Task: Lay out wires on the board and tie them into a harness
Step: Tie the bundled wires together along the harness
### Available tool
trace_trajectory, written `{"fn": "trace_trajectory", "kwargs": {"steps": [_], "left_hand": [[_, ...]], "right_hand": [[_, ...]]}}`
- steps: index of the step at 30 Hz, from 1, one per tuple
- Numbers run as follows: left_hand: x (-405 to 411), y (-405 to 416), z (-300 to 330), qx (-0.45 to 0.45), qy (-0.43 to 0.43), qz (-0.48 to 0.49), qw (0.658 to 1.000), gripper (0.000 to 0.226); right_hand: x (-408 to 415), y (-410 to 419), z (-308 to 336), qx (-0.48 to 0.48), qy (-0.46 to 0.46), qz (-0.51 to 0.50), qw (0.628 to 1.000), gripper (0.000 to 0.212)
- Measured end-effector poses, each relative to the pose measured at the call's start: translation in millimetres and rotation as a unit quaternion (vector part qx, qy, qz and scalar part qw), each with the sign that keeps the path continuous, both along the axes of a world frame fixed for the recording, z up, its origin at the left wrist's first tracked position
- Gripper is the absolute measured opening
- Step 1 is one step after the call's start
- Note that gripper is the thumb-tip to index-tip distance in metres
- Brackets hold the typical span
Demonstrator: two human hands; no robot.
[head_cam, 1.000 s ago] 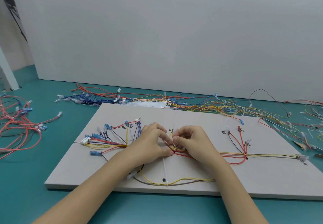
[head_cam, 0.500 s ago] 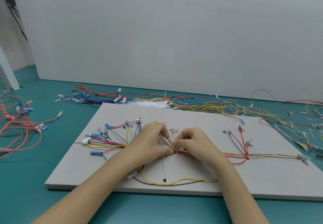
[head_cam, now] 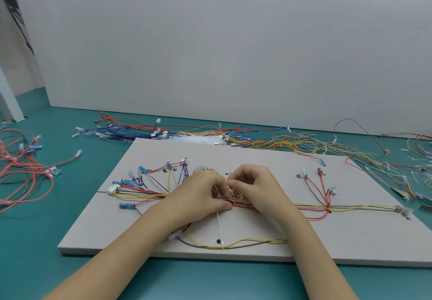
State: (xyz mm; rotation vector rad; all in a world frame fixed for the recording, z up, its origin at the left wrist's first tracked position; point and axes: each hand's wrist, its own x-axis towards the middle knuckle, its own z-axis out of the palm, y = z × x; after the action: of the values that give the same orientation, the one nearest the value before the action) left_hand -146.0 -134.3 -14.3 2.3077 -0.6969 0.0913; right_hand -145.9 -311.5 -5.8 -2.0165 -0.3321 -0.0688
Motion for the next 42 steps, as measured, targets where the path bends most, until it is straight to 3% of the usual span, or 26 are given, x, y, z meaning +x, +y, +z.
{"fn": "trace_trajectory", "kwargs": {"steps": [7,13,19,42], "left_hand": [[1,-2,-4,-0.015,0.001,-0.006,1.0,0.012],[0,-9,-8,-0.068,0.015,0.035,0.997,0.004],[2,-10,-4,-0.094,0.076,0.045,0.992,0.006],[2,-18,-5,-0.121,0.066,0.063,0.988,0.02]], "right_hand": [[0,-4,2,0.027,0.002,0.006,1.0,0.015],[0,-5,4,0.026,0.009,0.016,0.999,0.032],[2,-5,2,0.038,0.004,0.008,0.999,0.009],[-6,-11,16,-0.005,-0.002,0.035,0.999,0.019]]}}
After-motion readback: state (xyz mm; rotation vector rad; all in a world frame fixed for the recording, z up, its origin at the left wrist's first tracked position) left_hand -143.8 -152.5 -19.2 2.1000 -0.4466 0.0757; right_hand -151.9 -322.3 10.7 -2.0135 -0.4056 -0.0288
